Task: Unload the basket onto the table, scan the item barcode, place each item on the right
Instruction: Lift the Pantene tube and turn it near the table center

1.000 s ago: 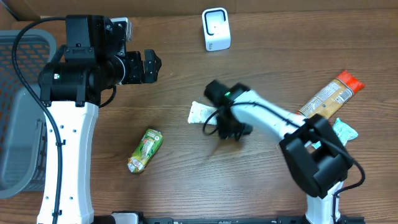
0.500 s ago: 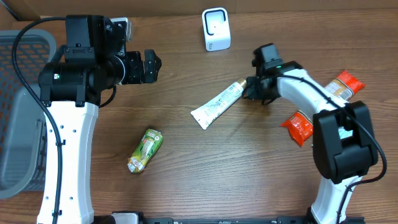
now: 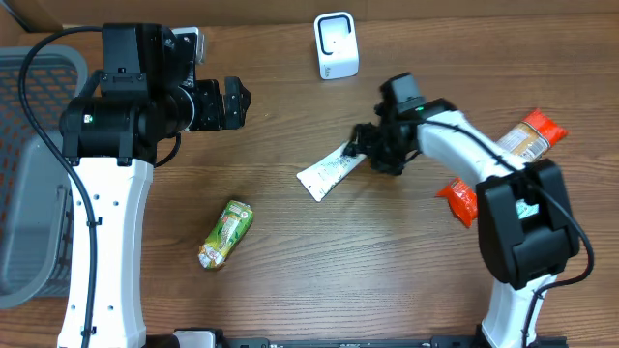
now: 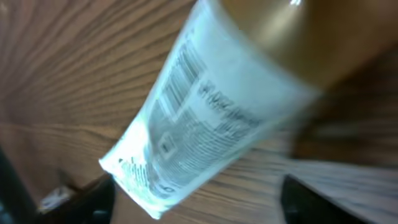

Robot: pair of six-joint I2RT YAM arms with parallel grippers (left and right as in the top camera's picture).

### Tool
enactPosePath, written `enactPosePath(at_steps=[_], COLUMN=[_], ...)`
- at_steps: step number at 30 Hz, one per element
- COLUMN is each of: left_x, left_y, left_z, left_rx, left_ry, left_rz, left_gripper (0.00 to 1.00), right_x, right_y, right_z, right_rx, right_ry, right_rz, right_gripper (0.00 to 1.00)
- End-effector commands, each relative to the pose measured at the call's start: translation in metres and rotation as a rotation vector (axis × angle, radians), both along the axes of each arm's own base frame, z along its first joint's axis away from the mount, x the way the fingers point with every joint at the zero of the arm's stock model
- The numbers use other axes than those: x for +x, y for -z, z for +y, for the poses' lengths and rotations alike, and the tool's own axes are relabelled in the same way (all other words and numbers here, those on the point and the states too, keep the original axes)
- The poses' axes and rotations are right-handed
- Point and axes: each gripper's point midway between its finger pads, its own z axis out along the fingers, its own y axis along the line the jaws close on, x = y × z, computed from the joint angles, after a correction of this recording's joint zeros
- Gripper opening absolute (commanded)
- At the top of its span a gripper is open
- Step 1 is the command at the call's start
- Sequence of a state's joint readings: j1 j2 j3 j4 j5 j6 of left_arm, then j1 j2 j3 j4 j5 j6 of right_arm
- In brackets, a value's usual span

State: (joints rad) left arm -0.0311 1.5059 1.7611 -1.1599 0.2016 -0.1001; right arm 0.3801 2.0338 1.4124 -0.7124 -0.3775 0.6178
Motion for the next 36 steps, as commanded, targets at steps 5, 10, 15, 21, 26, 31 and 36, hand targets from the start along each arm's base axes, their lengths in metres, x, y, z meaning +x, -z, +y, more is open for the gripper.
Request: enactPosePath(at_steps=[5,10,15,21,26,31,36], left_x=[0.002,0.002,0.002,0.002,0.002,0.002,0.002], left_y=[-0.003,-0.003,-0.003,-0.003,-0.003,-0.003,-0.003], left_z=[0.0,0.0,0.0,0.0,0.0,0.0,0.0], left_rx=[0.013,0.013,0.013,0.013,0.013,0.013,0.013], left_ry=[0.015,0.015,0.015,0.015,0.015,0.015,0.015], left_rz=[-0.014,-0.014,-0.014,-0.014,-0.014,-0.014,-0.014], left_gripper=[1.0,0.99,1.0,1.0,0.99,1.0,1.0], right_x=[0.005,-0.003,-0.01,-0.021,-0.034,-0.028,-0.019], right_y=[0.003,0.019,0.028,0.03,0.029,0.007,-0.02], right_z=[0.013,0.029,0.034,0.024,-0.001,-0.005,0.001], right_rx=[-0.116,-0.145,-0.186,-0.23,-0.298,-0.203,0.052], right_ry=[0.271,0.255,0.084,-0.211,-0.553,-0.537,-0.469], right_rz=[-0.013,-0.01,-0.054,-0.099,-0.12,-0.087,-0.08], right_gripper=[0.93,0.8,0.47,0.44,0.6,0.77,0.79])
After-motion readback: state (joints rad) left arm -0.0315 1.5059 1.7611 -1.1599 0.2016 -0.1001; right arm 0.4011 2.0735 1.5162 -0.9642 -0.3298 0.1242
